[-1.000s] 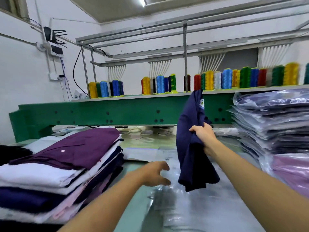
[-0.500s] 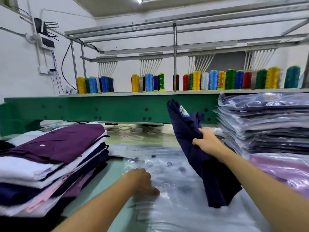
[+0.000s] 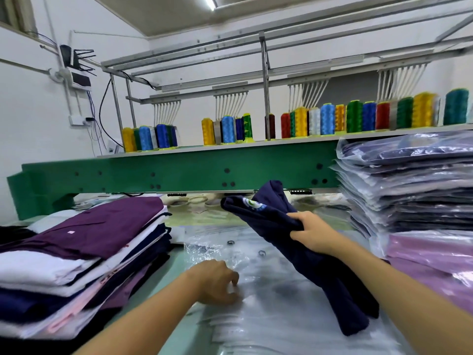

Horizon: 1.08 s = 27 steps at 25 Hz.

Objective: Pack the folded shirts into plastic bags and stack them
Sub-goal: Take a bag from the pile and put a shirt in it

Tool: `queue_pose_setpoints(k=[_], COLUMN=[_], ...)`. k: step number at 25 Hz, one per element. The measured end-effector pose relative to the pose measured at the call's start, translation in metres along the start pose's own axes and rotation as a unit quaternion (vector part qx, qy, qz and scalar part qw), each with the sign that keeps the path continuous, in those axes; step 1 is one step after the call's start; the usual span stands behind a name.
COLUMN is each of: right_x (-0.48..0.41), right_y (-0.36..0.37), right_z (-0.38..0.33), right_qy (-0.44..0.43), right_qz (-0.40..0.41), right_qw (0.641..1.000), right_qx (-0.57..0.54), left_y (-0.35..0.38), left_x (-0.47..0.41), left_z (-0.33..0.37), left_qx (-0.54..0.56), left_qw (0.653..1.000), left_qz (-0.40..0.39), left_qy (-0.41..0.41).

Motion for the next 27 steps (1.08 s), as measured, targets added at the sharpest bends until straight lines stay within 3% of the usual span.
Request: queue_pose_setpoints(k=[5, 12, 15, 20, 23, 25, 27], right_x=[-0.001, 0.001, 0.005, 0.012, 0.012, 0.009, 0.006], right_y=[0.001, -0.001, 0.004, 0.024, 0.03, 0.035, 0.041], right_z=[0.002, -0.007, -0.013, -0.007, 0.003, 0.007, 0.011], right_qy=[-0.014, -0.036, -0.056, -0.076, -0.071, -0.071, -0.06], right_qz=[0.002, -0.023, -0.058, -0.108, -0.117, -0.127, -0.135], right_qw=[1.0, 0.998, 0.995, 0.989, 0.989, 0.988, 0.989], right_qx=[-0.014, -0.043, -0.061, -0.062, -0.063, -0.051, -0.022], left_y=[-0.009, 0.0, -0.017, -0.032, -0.054, -0.075, -0.099], left_x=[0.002, -0.008, -0.01, -0.028, -0.033, -0.034, -0.036], left_z=[-0.004, -0.035, -0.049, -0.086, -0.108, -0.116, -0.106], left_qx=[0.062, 0.251, 0.271, 0.537, 0.586, 0.544, 0.405], left_qw=[0.996, 0.965, 0.949, 0.817, 0.767, 0.783, 0.858], left_qz=[0.053, 0.029, 0.095, 0.154, 0.229, 0.276, 0.3], left_qy=[0.039, -0.073, -0.13, -0.144, -0.128, -0.122, -0.099])
Point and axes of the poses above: each hand's wrist, its own x-axis away from the middle knuckle, its own y-axis out of the palm, z = x × y, the point moved 10 cm from there along -x, towards the middle knuckle, and after that the axes turned 10 degrees about -z, right-handed, at the moved point
